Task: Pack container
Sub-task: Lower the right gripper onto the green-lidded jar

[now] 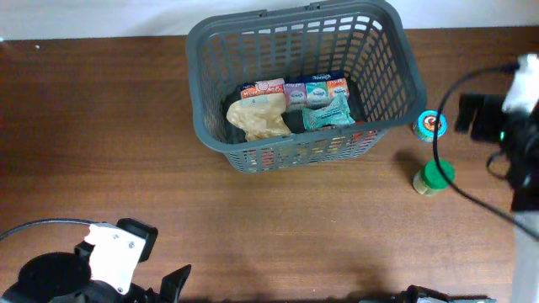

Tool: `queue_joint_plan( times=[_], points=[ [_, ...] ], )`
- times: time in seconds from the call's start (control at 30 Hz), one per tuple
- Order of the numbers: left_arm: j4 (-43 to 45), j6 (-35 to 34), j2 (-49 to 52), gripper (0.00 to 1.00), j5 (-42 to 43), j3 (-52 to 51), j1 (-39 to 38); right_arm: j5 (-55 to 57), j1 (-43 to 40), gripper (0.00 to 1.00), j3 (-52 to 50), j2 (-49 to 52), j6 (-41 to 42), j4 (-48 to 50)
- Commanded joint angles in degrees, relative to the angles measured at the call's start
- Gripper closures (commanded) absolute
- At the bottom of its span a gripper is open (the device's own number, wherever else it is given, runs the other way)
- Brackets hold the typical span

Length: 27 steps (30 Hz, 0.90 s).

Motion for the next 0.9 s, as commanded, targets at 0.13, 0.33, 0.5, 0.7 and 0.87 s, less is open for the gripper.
queue_joint_plan(
  times=[0.13,0.33,0.5,0.7,0.87],
  points=[
    [0.0,1.1,-0.1,0.01,-0.5,-0.1,-0.1,-3.2,-4.1,0.01,-13.6,-0.1,9.2,3.6],
    [0.0,1.1,-0.1,0.01,-0.5,-0.1,-0.1,-1.9,-2.7,0.01,-16.5,4.6,15.8,2.4],
    [0.0,1.1,-0.1,0.01,-0.5,-0.1,-0.1,-0.7,-2.7,0.01,-20.0,6.8,18.3,3.0],
    [0.0,1.1,-0.1,0.01,-0.5,-0.1,-0.1,-0.5,-2.7,0.01,-25.5,7.4,19.6,6.5],
    [0.0,1.1,-0.1,0.01,-0.5,-0.1,-0.1,-0.5,-2.7,0.01,-30.5,7.3,19.8,11.6]
  ],
)
